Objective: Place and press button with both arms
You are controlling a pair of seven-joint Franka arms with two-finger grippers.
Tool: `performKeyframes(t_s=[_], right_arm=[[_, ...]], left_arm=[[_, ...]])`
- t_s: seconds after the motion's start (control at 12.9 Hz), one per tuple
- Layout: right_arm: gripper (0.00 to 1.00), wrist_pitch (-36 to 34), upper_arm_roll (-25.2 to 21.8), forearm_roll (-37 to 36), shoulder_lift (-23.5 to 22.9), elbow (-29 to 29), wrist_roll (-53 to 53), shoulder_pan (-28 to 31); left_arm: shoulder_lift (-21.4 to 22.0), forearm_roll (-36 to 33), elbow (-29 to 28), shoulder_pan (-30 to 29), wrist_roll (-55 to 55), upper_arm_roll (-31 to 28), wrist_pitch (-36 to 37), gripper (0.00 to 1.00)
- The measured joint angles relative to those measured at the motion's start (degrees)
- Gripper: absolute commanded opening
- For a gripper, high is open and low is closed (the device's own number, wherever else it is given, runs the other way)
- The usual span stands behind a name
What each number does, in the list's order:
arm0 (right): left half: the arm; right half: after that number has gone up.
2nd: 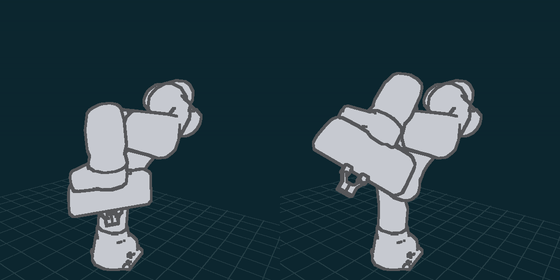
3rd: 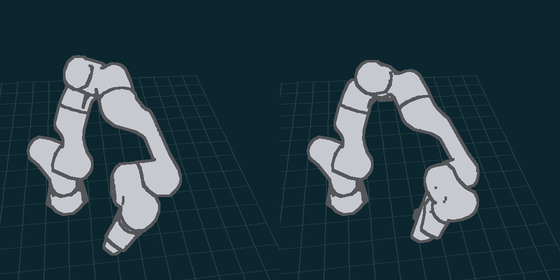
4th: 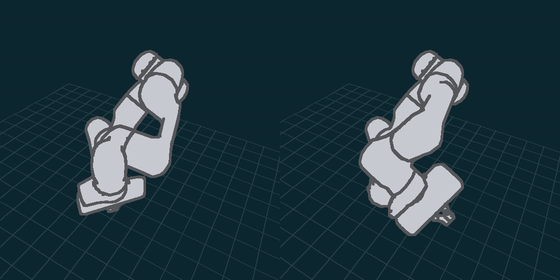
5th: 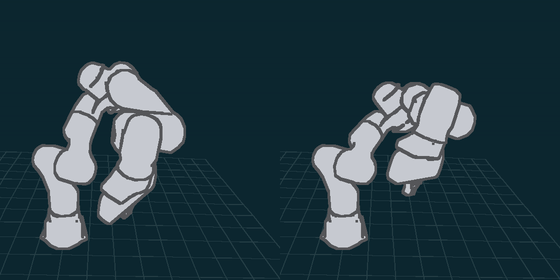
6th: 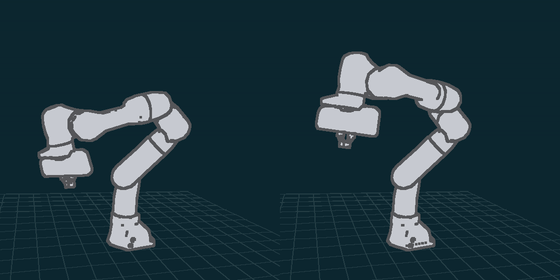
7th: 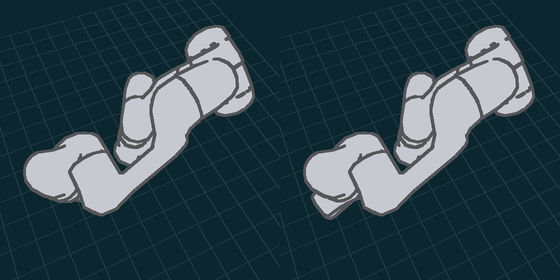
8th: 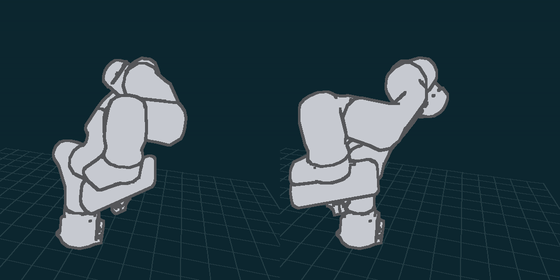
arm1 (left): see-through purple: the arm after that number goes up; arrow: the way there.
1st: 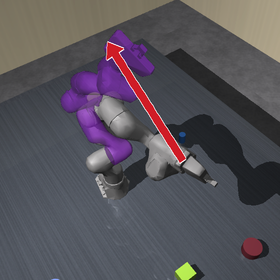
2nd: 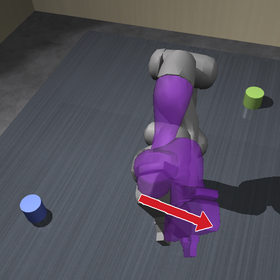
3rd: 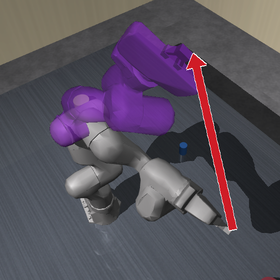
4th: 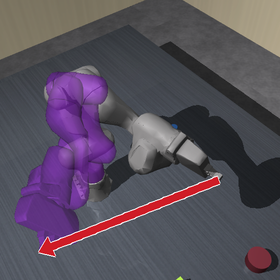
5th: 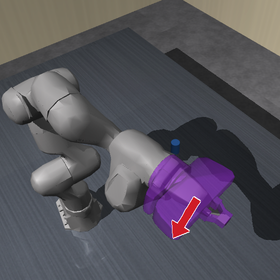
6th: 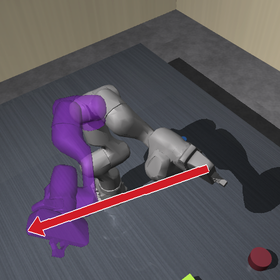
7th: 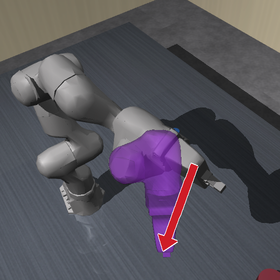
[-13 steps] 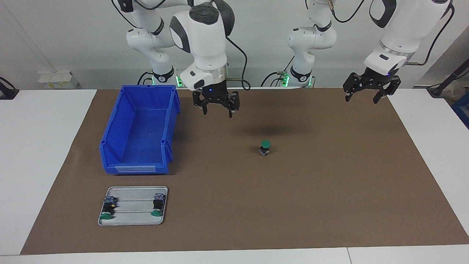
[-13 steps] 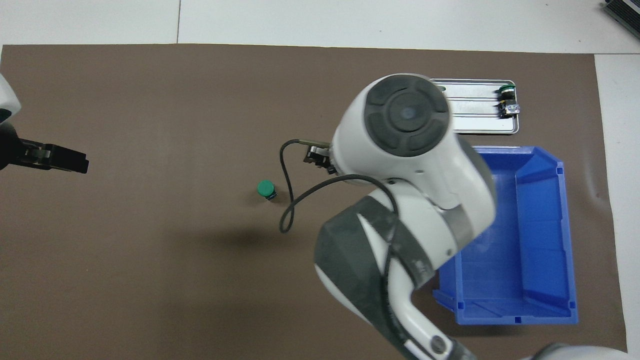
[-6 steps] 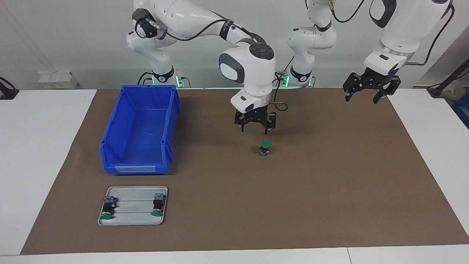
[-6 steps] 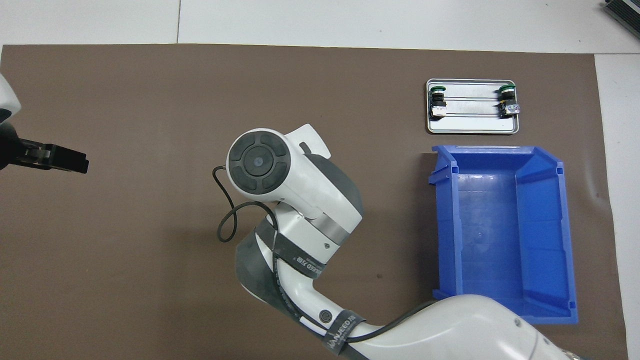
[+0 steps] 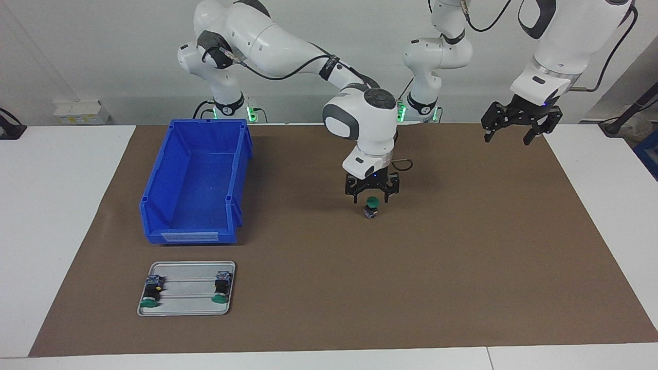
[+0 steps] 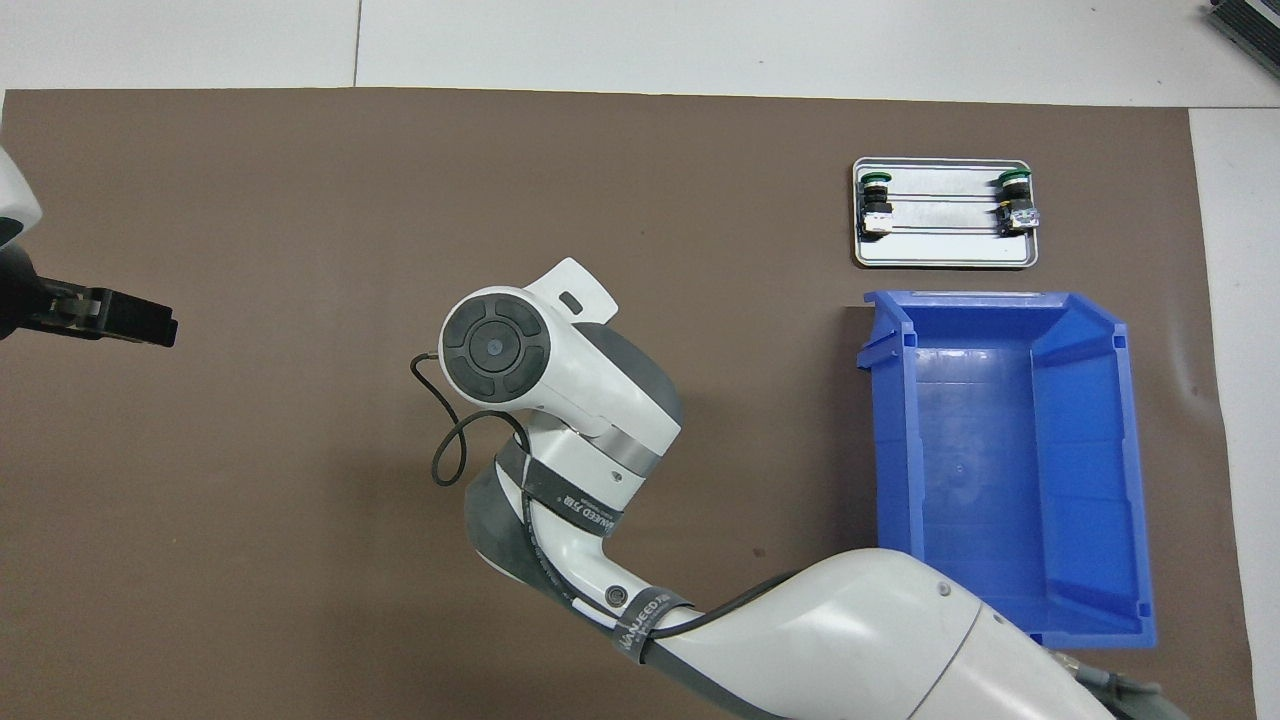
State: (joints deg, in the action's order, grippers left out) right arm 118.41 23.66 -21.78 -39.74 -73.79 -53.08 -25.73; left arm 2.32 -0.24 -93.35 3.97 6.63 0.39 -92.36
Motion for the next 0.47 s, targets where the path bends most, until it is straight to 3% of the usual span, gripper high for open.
performKeyframes(t_s=[0.47], right_arm=[[0.93, 2.9, 0.1, -2.6, -2.3, -0.1, 6.1, -0.2]], left_arm=[[0.0, 0.0, 0.0, 0.0, 0.0, 0.0, 0.0, 1.0]])
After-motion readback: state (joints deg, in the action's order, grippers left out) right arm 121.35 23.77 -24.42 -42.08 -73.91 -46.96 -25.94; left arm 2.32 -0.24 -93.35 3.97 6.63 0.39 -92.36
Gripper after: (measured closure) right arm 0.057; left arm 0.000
